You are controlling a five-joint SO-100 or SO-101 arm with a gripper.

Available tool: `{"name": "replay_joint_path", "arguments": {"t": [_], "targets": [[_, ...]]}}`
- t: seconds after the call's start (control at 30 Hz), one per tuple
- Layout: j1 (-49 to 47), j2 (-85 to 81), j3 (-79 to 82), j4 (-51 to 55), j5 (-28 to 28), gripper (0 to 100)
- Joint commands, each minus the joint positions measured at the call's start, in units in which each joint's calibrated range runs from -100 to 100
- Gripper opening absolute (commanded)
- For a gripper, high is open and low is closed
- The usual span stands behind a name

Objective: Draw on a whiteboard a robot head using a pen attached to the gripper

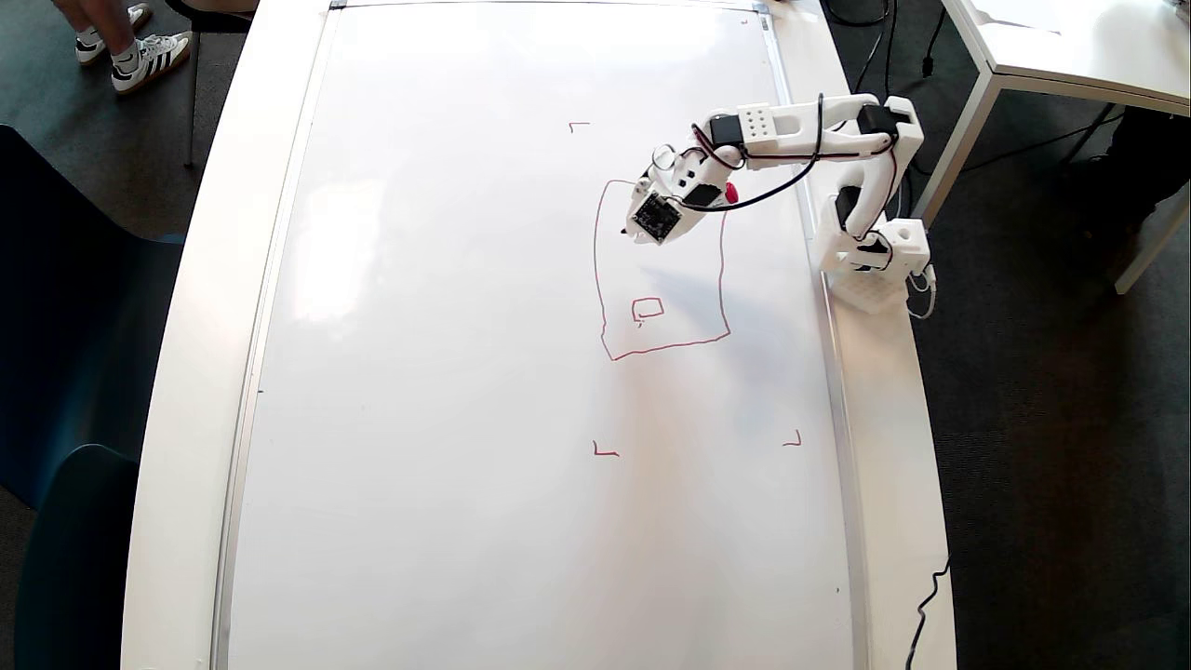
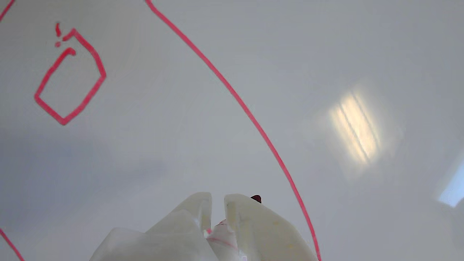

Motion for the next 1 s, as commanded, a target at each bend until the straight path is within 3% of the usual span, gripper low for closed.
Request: {"name": "replay_joint_path", "arguments": {"t": [0.0,0.4,0.97], "targets": [[-2.7,-4.5,-2.4,7.0,-0.3,1],[-5.2,-4.8,-2.4,19.2,-2.5,1],[-6.3,5.1,-7.2,20.2,-4.1,1]]}}
